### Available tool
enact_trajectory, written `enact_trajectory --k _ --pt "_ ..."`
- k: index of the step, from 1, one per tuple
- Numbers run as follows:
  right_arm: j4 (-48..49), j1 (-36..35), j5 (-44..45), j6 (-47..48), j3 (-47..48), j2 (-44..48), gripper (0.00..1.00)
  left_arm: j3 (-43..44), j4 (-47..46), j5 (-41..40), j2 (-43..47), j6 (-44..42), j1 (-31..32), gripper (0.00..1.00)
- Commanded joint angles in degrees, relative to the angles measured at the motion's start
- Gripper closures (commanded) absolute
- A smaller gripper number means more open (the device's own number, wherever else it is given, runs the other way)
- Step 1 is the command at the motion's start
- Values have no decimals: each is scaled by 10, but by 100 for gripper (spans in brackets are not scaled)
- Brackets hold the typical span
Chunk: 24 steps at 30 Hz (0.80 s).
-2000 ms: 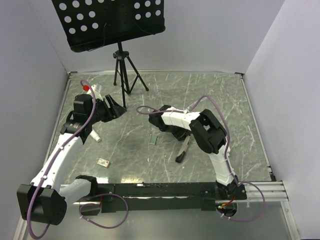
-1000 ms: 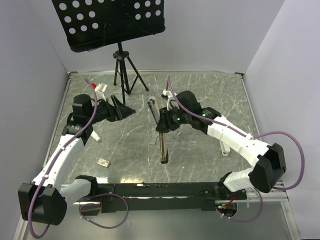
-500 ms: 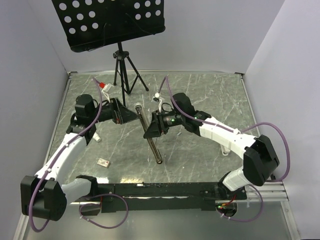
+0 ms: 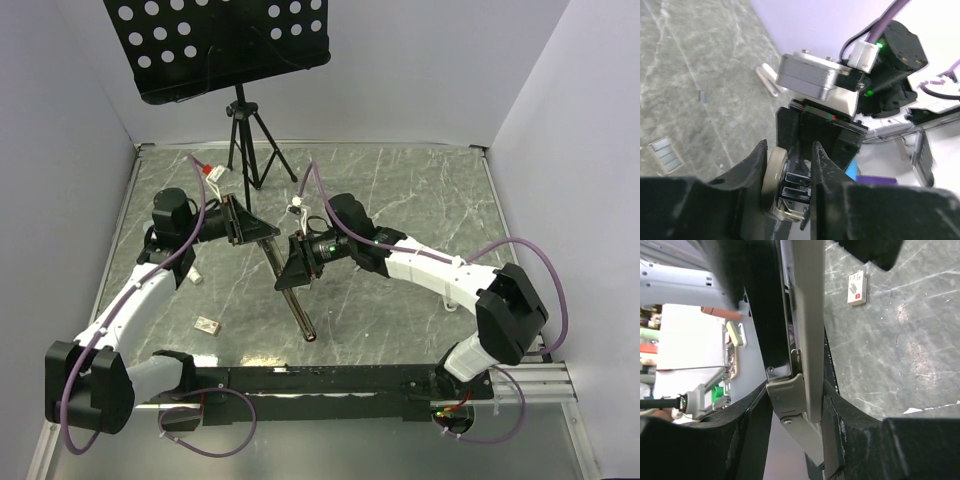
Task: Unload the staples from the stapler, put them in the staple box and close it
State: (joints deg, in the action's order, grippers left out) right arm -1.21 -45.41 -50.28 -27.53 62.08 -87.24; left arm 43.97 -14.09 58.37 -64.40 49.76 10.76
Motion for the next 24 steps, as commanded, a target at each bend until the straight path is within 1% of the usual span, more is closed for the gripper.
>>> enact_trajectory --k 1,2,3,4,5,6,7,8,9,12,16,19,24 --pt "-16 1 89 25 34 37 69 15 -44 19 7 59 1 99" --pt "-18 1 120 25 31 44 63 23 17 -11 9 45 1 99" --pt "-17 2 134 23 28 56 53 32 43 -26 13 32 1 99" --pt "-19 1 147 25 26 62 49 45 68 -44 22 12 1 99" --pt "-22 1 177 28 23 69 45 49 103 -75 26 5 1 99" --pt "-23 1 189 35 21 83 41 53 120 -94 33 3 1 99" --pt "-23 -1 200 40 17 90 39 59 130 -108 37 3 1 99" --pt "-27 -3 218 46 10 97 38 60 138 -121 40 5 1 99" --pt "-34 -12 262 62 10 109 37 61 159 -154 42 10 1 99" --pt "-46 -38 342 96 1 129 36 67 183 -204 52 14 1 99" --pt "-42 -57 373 107 -1 131 38 65 182 -219 51 47 1 99" --pt "-27 -64 375 100 -5 131 40 60 179 -226 43 66 1 99" --pt "-56 -90 413 130 28 97 39 46 154 -213 32 90 1 99"
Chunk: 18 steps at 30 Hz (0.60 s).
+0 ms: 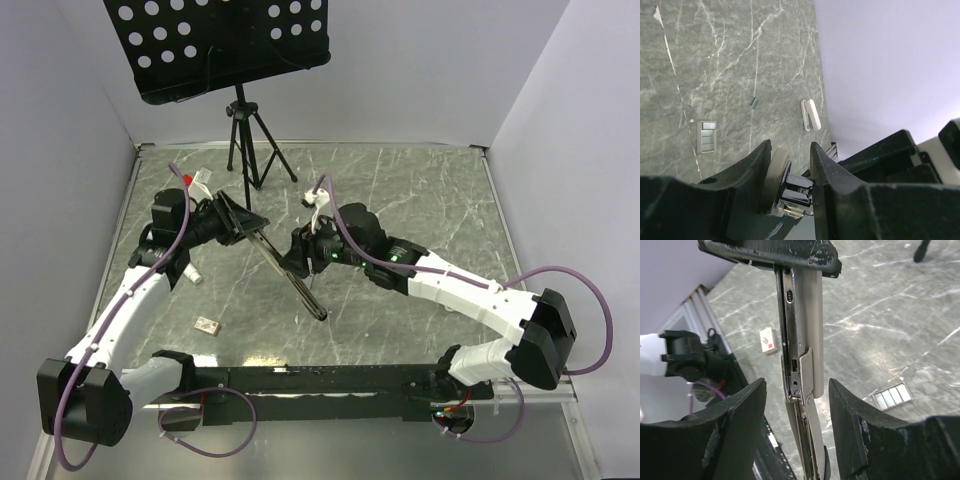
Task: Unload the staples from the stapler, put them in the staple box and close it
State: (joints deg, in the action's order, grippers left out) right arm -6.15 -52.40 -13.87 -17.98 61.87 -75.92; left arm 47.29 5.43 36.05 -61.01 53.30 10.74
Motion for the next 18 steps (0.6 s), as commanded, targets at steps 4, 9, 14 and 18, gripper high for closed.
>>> enact_trajectory --k 4,9,14,18 --pt "-25 -37 77 48 51 -41 39 15 -33 8 -9 47 1 99" --pt "-37 -53 102 47 66 -75 42 16 -30 16 -10 34 -3 99" --pt "-48 -62 158 37 71 -84 77 6 -45 42 -17 27 -12 99" --pt "-31 -62 208 31 55 -68 100 16 -34 78 -33 1 -15 75"
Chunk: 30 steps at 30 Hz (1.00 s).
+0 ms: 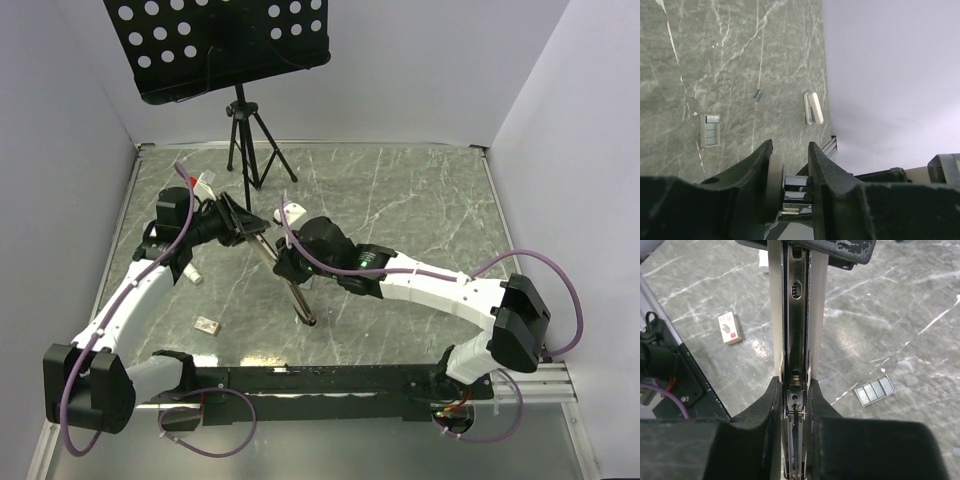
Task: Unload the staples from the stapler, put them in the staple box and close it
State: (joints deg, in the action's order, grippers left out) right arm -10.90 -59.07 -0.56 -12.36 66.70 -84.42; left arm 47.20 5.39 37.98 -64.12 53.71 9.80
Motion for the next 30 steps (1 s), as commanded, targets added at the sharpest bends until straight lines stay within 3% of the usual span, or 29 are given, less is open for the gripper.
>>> enact_trajectory --k 1,3,8,12,20,26,30 --pt "23 4 82 -25 3 25 100 23 -25 58 -3 -12 -6 63" --pt "32 4 93 -22 -4 30 100 32 -16 52 2 -37 -6 39" --pt "-11 14 134 -13 23 20 100 58 21 27 9 -77 -7 19" --pt "-25 48 88 -27 25 22 100 75 54 8 7 -122 -7 2" --pt "-150 190 18 -21 81 4 100 48 88 -148 65 -215 3 1" --pt "-257 260 63 -9 161 -60 100 25 85 -193 101 -234 7 1" --pt "-322 307 145 22 216 -129 100 25 95 -198 93 -230 10 1"
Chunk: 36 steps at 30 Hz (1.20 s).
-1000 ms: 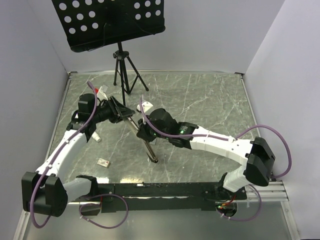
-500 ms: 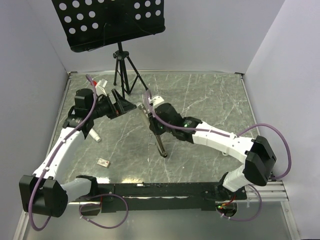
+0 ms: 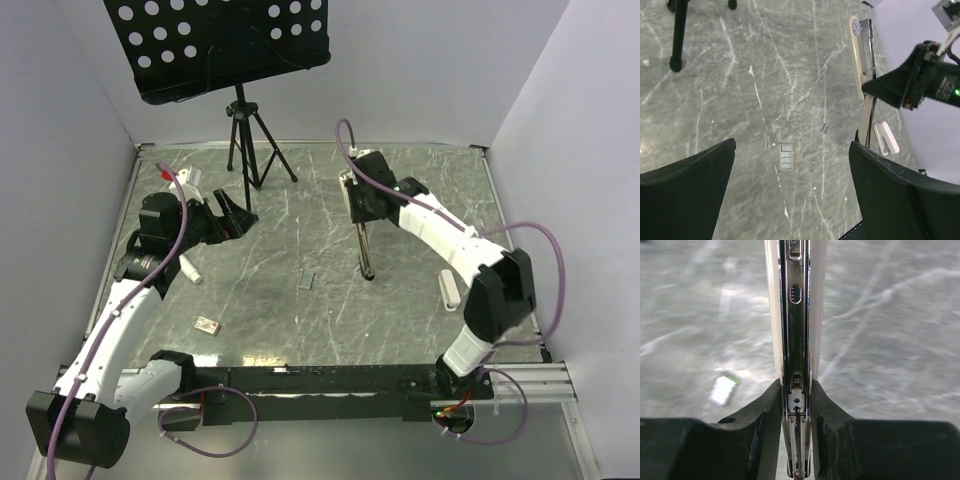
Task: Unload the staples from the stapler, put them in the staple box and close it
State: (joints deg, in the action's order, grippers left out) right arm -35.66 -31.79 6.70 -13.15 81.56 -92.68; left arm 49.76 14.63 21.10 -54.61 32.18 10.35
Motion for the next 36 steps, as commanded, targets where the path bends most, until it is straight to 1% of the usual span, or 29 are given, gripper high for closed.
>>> enact_trajectory --k 1,3,5,6,7,11,13,16,20,24,27,29,30,31,36 --pt "-89 49 69 33 80 -62 100 2 7 -33 -2 -15 5 1" --pt "-110 89 52 37 110 -99 100 6 7 -40 -3 -11 5 0" --pt "-96 117 33 41 125 -129 100 5 9 -42 -3 -9 5 0" --pt "-96 144 14 41 133 -142 100 7 11 -44 -5 -9 5 1" --pt "-101 154 -21 39 161 -156 100 8 16 -46 -6 -10 5 1" --pt "-144 186 -22 49 241 -244 100 7 16 -48 -10 -8 8 1" --pt "-163 201 -24 54 277 -270 100 6 15 -48 -16 -2 8 1" --pt "-180 213 -23 55 311 -309 100 7 16 -51 -16 -1 8 1" --pt "-168 229 -44 59 323 -328 93 14 23 -53 -23 2 8 1" --pt "-161 238 -50 59 344 -350 90 13 15 -19 -52 9 6 1" --pt "-172 237 -46 59 386 -377 88 11 17 -22 -55 8 5 1" --pt "-155 237 -45 60 382 -383 86 13 18 -27 -56 7 4 1" --pt "-151 237 -34 60 376 -384 85 13 17 -25 -57 7 3 3" --pt "-145 238 -28 58 375 -389 83 13 16 -23 -58 8 2 3" --pt "-135 238 -5 57 375 -402 82 13 15 -16 -63 11 -4 3"
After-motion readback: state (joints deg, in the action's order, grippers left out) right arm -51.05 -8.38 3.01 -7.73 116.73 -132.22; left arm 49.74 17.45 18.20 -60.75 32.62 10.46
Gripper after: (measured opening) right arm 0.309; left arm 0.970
